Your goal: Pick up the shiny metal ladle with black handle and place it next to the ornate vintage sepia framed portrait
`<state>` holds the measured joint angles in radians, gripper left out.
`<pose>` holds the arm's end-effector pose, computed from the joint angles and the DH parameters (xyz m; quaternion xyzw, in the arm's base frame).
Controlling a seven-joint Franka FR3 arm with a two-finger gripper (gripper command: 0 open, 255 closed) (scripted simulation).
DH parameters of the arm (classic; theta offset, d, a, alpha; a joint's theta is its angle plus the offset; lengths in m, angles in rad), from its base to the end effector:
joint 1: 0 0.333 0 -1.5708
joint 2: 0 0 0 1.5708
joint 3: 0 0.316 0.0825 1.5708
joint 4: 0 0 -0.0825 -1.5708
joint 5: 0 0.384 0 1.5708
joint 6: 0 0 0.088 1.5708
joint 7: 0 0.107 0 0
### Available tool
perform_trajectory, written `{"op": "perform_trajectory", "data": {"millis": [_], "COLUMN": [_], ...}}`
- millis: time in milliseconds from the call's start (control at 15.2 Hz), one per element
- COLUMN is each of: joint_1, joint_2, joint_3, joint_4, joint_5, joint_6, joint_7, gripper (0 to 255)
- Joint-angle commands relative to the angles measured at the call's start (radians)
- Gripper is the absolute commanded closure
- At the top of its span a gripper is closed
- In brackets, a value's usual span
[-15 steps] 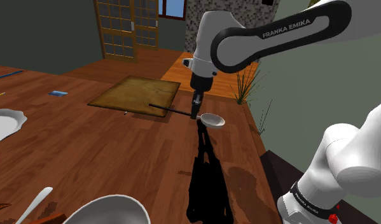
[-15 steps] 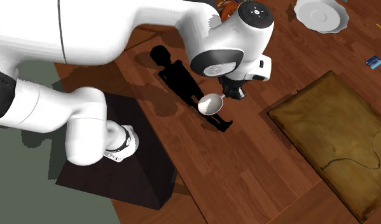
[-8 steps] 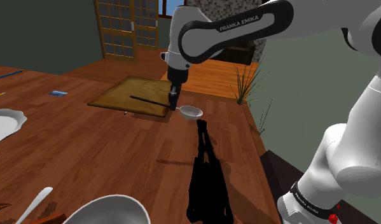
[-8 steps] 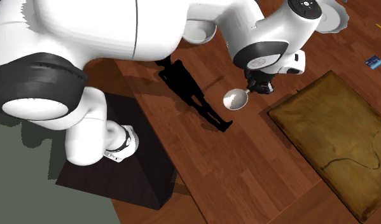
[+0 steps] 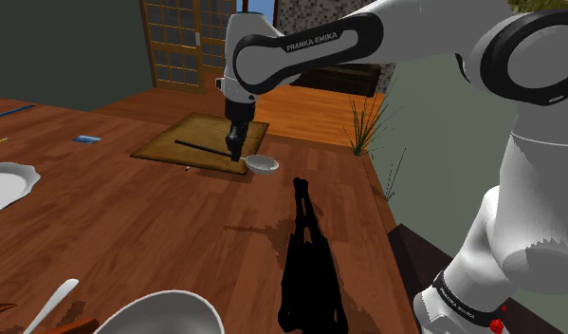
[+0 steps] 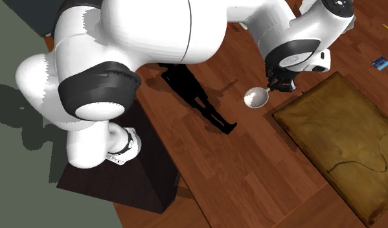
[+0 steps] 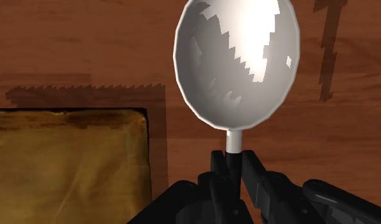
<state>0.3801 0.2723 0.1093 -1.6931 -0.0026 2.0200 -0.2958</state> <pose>0.5714 0.2976 0.4426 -0.9242 -0.3807 -0.0267 0.0161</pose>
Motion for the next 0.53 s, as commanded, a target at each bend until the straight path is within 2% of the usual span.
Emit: {"op": "perform_trajectory", "data": {"millis": [0,462], "joint_1": [0.001,0.002], "joint_2": [0.012,0.041], "joint_3": [0.000,-0.001], "joint_4": [-0.008,-0.063], "joint_5": [-0.001,-0.005], "joint_6": [0.020,0.104], "joint_7": [0.001,0.001], "gripper": [255,255]}}
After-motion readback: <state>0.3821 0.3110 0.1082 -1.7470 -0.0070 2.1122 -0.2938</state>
